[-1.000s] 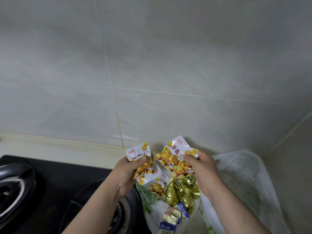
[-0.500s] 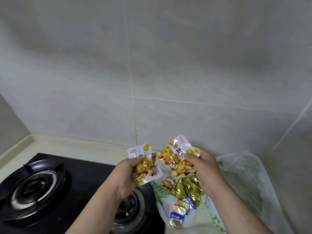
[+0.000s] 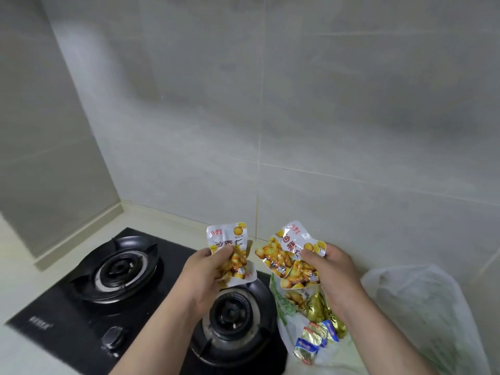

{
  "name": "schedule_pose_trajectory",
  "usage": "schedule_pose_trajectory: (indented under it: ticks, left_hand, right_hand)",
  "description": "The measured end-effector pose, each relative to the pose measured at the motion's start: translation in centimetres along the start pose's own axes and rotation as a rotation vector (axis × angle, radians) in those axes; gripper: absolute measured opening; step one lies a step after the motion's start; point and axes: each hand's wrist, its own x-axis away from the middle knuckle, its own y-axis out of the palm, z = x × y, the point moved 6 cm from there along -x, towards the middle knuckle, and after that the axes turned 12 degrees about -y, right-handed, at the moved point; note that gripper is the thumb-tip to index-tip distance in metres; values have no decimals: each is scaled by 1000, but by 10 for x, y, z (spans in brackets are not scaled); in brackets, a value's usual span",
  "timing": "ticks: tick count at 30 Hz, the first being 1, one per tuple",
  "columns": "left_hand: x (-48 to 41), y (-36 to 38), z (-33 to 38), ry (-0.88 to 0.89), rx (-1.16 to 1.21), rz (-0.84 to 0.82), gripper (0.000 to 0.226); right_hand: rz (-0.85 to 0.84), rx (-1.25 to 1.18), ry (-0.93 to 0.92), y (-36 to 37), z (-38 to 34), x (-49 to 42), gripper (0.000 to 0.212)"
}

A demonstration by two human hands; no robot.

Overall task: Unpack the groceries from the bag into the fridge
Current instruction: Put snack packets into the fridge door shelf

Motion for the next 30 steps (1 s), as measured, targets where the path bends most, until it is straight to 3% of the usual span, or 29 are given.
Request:
schedule_pose_trajectory:
  ticks: [10,16,22,27,30]
  left_hand:
    - [85,-66,24,155,71,199,23]
    - [142,-110,23,222,127,356,24]
    - [199,-158,15,248,142,487,27]
    - [254,-202,16,318,164,588,34]
    - [286,-225,16,367,185,630,50]
  right_hand:
    - [-210,-37,-73,76,-32,24,4]
    - [-421,-52,-98,142,-33,62,11]
    - [-597,-79,-112,198,-45,107,4]
    - [-708,-95,-133,244,-66,144,3]
    - [-772,-118,-136,270,-82,171,4]
